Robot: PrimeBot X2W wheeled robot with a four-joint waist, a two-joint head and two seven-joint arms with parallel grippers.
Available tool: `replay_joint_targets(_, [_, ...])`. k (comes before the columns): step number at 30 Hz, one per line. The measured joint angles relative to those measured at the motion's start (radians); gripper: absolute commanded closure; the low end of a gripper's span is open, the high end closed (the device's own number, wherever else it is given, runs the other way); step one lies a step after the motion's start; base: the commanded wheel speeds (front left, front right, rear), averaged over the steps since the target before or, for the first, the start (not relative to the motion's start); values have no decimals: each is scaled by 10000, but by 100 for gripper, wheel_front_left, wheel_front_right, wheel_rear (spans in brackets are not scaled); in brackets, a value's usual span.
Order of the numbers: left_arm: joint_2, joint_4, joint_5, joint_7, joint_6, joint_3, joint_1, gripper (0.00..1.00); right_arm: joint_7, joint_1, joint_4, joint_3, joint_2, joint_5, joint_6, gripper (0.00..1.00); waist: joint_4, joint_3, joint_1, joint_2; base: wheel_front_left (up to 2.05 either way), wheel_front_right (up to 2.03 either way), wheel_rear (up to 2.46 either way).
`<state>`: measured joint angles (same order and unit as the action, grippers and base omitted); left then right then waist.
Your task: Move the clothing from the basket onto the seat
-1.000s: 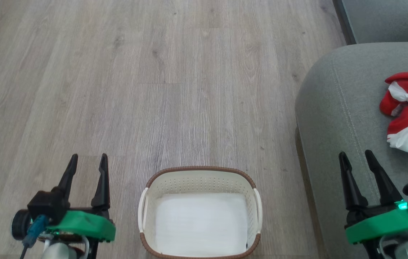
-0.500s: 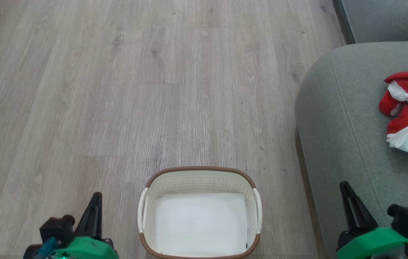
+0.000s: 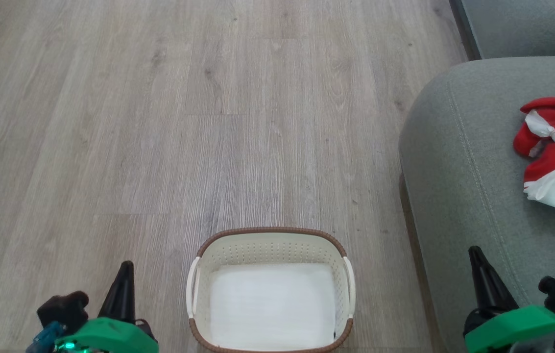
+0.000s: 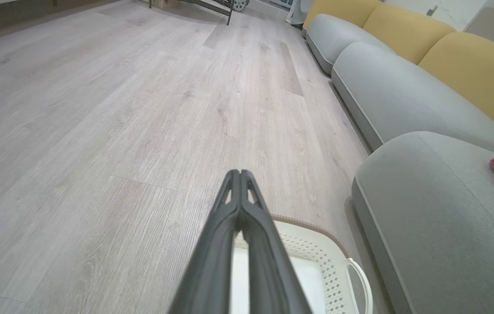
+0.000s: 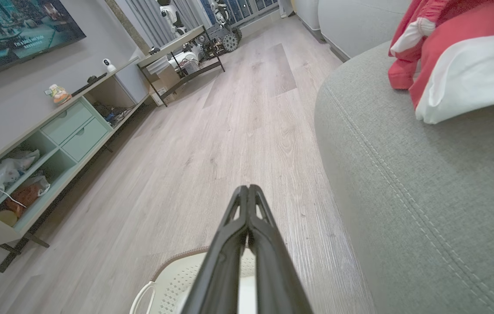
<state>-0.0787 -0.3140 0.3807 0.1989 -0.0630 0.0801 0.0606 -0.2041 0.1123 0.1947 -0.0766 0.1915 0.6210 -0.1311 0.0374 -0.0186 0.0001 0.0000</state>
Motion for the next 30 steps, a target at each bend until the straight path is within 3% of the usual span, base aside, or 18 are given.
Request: replay_joint_targets(30, [144, 132, 3469, -888, -173, -472, -369, 100, 819, -468, 224, 458, -334, 2857, 2, 100, -108, 44, 0, 0, 0, 0, 0])
